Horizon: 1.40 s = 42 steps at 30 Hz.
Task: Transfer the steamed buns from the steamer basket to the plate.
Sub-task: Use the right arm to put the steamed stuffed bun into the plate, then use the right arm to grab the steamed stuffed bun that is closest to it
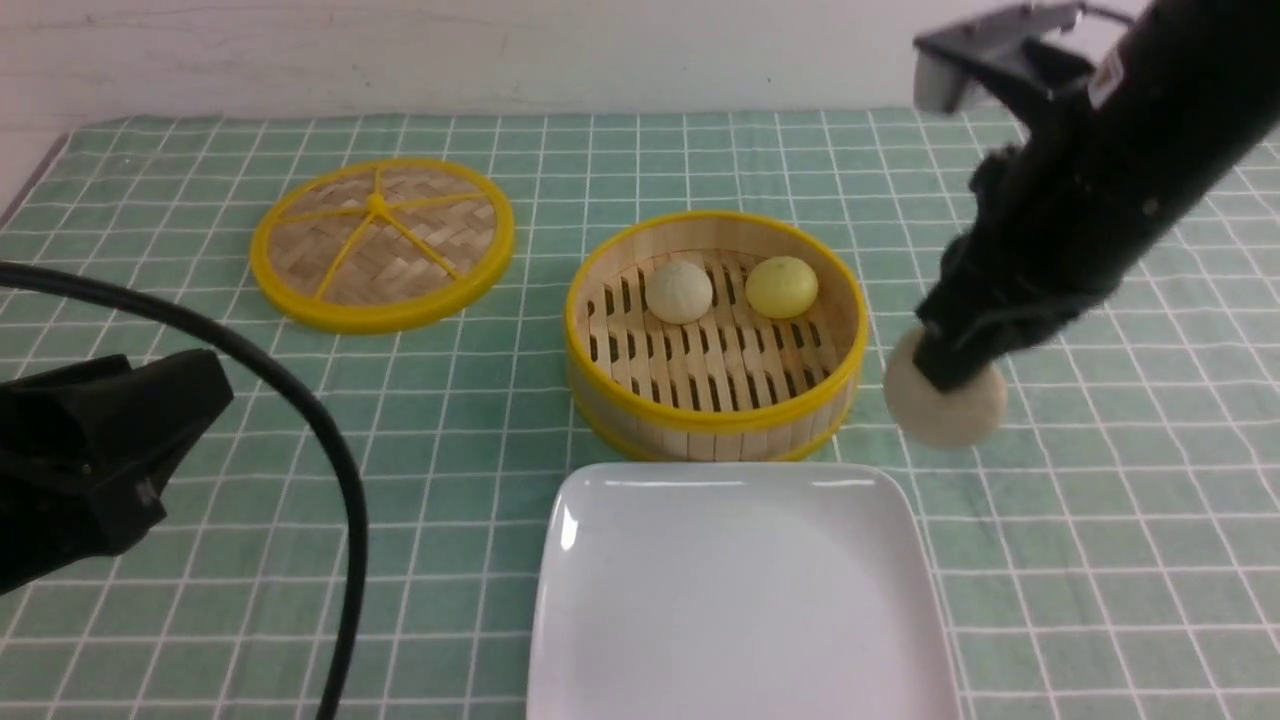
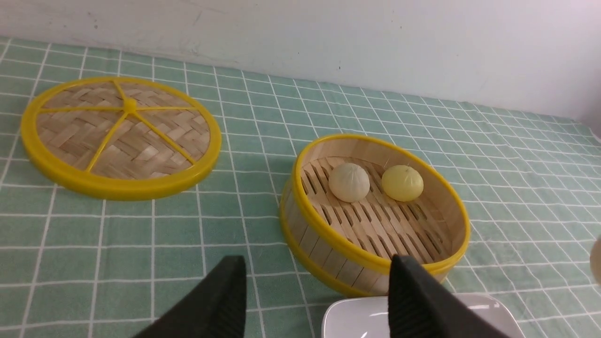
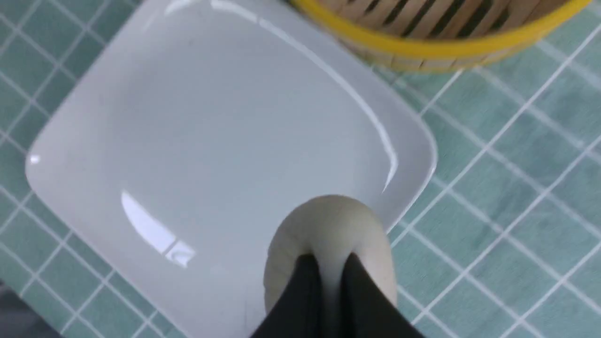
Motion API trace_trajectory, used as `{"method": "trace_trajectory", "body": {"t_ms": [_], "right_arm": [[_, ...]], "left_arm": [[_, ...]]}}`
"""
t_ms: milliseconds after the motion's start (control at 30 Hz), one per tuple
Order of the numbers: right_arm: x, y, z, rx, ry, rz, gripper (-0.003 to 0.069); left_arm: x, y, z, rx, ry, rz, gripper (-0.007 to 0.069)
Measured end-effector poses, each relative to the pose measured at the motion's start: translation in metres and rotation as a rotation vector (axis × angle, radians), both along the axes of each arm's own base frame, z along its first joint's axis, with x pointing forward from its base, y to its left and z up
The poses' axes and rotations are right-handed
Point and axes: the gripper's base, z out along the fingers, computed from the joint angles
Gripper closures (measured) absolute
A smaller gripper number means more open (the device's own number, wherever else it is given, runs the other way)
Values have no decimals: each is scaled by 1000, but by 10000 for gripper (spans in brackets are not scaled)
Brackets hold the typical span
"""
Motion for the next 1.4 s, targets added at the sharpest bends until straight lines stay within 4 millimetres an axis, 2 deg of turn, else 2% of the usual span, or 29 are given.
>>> {"method": "trace_trajectory", "body": {"t_ms": [233,333,400,700,833,900,967,1067,1133,1167,1233,1367,1400], "right_arm": [[0,8,-73,51,66,51,635],[5,12,-94,75,35,91,634],[9,14,-100,79,2,115,634],[17,17,-110,81,-31,122,632],[18,17,-113,78,-24,123,606],[18,17,-113,77,-27,123,542],[18,17,-113,75,-29,124,508],[21,16,-114,62,-59,124,377],[23,16,-113,62,-75,117,345],[25,16,-112,65,-103,105,305],[30,17,-106,73,-146,96,277],[39,21,-84,94,-225,99,265],[44,22,-68,99,-281,109,265]], "left_arm": [[0,0,0,0,0,0,200],[0,0,0,0,0,0,201],[0,0,0,0,0,0,201],[0,-1,-1,0,7,-9,202],[-1,-1,-1,0,11,-15,202],[-1,-1,-1,0,11,-15,202],[-1,-1,-1,0,12,-16,202],[-1,-1,-1,0,12,-16,202],[-1,-1,-1,0,12,-16,202],[-1,-1,-1,0,12,-16,202],[-1,-1,-1,0,12,-16,202],[-1,-1,-1,0,12,-16,202],[-1,-1,-1,0,12,-16,202]]}}
